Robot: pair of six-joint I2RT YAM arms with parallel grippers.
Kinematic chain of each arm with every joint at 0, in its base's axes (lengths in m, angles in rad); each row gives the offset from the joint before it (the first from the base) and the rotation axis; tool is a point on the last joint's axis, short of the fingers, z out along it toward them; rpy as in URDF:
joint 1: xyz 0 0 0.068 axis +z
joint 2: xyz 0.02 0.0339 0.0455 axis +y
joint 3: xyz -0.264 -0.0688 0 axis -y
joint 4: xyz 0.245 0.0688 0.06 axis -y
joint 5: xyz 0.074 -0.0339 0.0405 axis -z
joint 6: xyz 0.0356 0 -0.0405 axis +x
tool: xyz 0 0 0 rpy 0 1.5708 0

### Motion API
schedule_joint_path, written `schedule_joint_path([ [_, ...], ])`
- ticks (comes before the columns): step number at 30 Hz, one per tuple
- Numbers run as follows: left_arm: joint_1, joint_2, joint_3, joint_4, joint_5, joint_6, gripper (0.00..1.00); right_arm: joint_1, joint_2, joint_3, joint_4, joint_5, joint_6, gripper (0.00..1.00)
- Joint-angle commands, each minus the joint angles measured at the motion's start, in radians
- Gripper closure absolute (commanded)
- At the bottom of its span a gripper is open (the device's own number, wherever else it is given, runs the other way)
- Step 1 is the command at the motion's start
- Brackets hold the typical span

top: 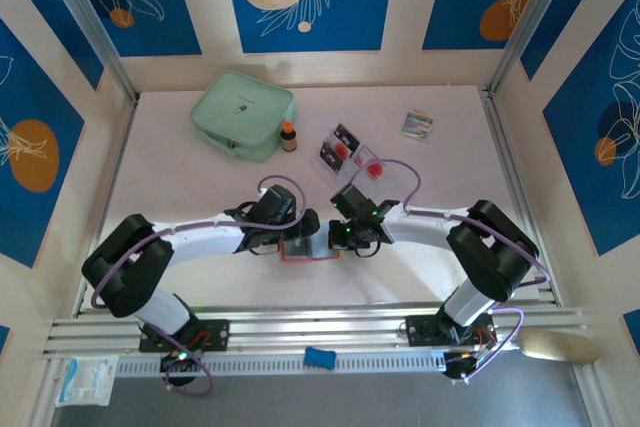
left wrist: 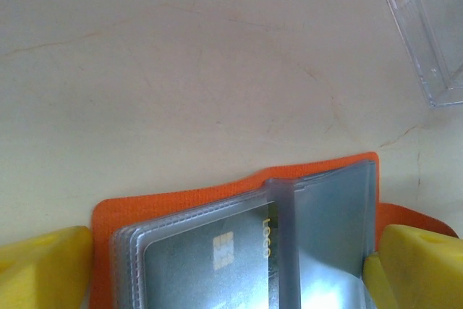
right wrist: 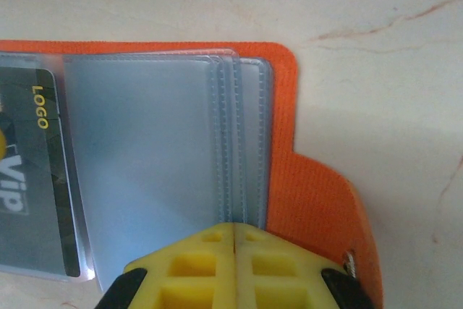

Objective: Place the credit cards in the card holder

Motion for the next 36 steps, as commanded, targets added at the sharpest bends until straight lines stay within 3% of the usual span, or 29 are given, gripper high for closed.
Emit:
schedule_joint_path([
  [1, -0.015, -0.05, 0.019, 0.032, 0.037, -0.025, 0.0, 0.003, 0.038, -0.035, -0.053, -0.004, -0.001, 1.0],
  [12, -0.016, -0.141, -0.062, 0.281, 0.088, -0.127, 0.0, 0.002, 0.044, -0.031, -0.053, -0.004, 0.002, 1.0],
  [21, -0.022, -0.136, -0.073, 0.338, 0.104, -0.154, 0.0, -0.001, 0.034, 0.008, -0.083, -0.013, -0.007, 1.0],
  [28, -0.025, -0.137, -0.088, 0.349, 0.102, -0.164, 0.0, -0.027, -0.079, 0.065, -0.153, -0.017, -0.021, 1.0],
  [33, -0.023, -0.135, -0.094, 0.352, 0.102, -0.163, 0.0, -0.058, -0.164, 0.06, -0.194, -0.004, -0.019, 0.96],
  [36, -0.025, -0.137, -0.096, 0.355, 0.102, -0.163, 0.0, -0.076, -0.192, 0.048, -0.212, 0.012, -0.019, 0.88],
])
